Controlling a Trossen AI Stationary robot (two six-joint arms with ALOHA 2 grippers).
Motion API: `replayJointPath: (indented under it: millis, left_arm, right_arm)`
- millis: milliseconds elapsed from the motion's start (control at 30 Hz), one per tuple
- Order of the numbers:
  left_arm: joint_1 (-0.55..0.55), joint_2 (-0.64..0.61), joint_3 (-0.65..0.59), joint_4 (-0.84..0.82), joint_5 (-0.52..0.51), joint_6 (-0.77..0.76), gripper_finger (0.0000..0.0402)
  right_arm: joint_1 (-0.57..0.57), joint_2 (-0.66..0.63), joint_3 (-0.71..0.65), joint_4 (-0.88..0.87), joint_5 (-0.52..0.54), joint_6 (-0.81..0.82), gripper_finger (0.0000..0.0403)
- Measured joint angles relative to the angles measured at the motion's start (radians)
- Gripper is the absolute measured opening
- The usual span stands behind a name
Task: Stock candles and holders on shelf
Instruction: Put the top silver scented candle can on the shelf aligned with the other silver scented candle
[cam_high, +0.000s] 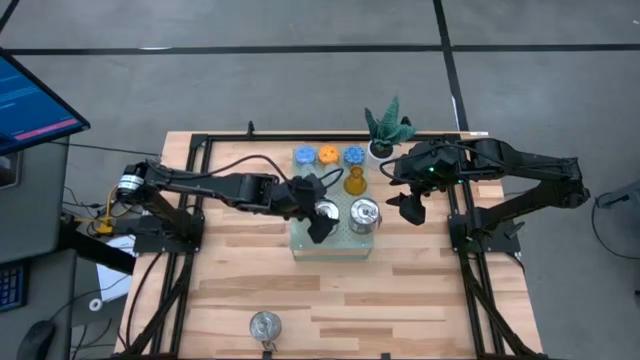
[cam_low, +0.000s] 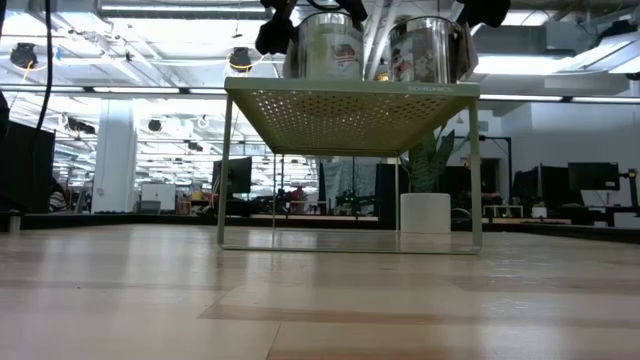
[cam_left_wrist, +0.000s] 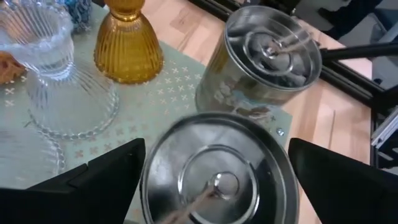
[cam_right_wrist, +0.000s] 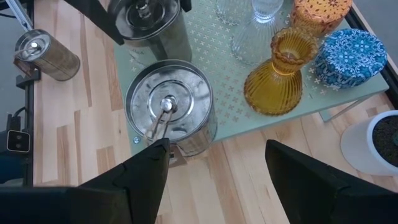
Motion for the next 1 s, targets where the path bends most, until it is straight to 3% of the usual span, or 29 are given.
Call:
replayJointPath:
  millis: [200, 367, 533, 733, 1000]
  left_arm:
    - [0.0, -0.025, 0.0, 0.019, 0.032, -0.002, 0.039]
    - [0.0, -0.139, 0.0, 0.023, 0.033, -0.003, 0.0382]
    - [-0.018, -0.238, 0.0, -0.068, -0.041, -0.031, 0.0351]
    - [-0.061, -0.258, -0.004, -0.387, -0.115, -0.171, 0.0242]
    - [-0.091, -0.171, -0.049, -0.393, -0.179, -0.13, 0.004]
  right_arm:
    - [0.0, 0.0, 0.0, 0.0, 0.0, 0.0, 0.0256]
    - [0.0, 0.0, 0.0, 0.0, 0.0, 0.0, 0.0256]
    - [0.0, 0.0, 0.0, 0.0, 0.0, 0.0, 0.0256]
    - [0.0, 0.0, 0.0, 0.0, 0.0, 0.0, 0.0256]
    - [0.0, 0.0, 0.0, 0.003, 0.0, 0.0, 0.0256]
